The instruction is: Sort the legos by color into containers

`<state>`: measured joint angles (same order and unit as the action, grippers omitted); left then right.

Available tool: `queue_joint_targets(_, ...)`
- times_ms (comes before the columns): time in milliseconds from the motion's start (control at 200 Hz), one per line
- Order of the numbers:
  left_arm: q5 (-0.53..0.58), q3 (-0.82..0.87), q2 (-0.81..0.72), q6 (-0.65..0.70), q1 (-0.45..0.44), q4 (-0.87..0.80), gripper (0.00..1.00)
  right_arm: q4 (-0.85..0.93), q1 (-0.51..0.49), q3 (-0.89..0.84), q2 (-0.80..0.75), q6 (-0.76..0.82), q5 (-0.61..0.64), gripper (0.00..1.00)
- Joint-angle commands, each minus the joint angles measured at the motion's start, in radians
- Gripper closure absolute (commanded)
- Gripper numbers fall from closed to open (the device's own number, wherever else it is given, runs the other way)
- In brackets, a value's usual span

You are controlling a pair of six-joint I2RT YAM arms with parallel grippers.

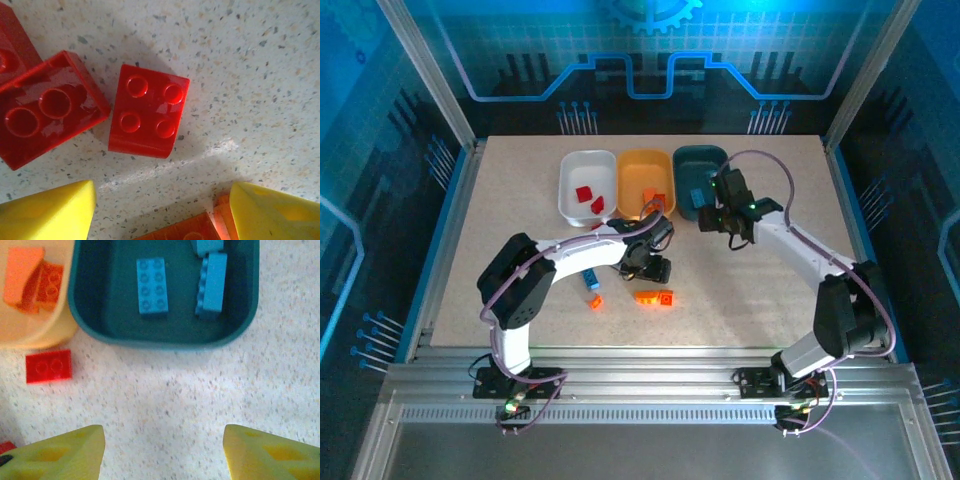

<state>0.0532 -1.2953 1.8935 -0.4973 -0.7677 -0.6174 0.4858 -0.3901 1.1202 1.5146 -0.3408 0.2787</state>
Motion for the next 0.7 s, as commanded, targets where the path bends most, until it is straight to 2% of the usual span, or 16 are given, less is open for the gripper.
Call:
queue_joint_targets(0,0.016,-0.012,0.031,-0.02,-0.005,0.002,0.27,-0.021,-0.004,-0.037,-0.084,-0.03,-0.001,0.34)
queue_joint_targets(330,0.099,-0.093,0.127,0.032,-0.002,0.074,0.29,-0.003,-0.006,-0.18,-0.237,-0.036,-0.026,0.35)
queue_joint_targets(500,0.061,-0.126,0.158,0.037,-0.004,0.083,0.41,0.006,0.012,-0.273,-0.299,-0.035,-0.015,0.37)
queue_joint_targets(600,0.057,-0.118,0.151,0.033,-0.006,0.087,0.53,0.004,0.026,-0.311,-0.337,-0.041,-0.021,0.37)
queue_joint_targets(690,0.054,-0.108,0.14,0.035,-0.01,0.087,0.6,-0.001,0.039,-0.327,-0.355,-0.041,-0.025,0.37)
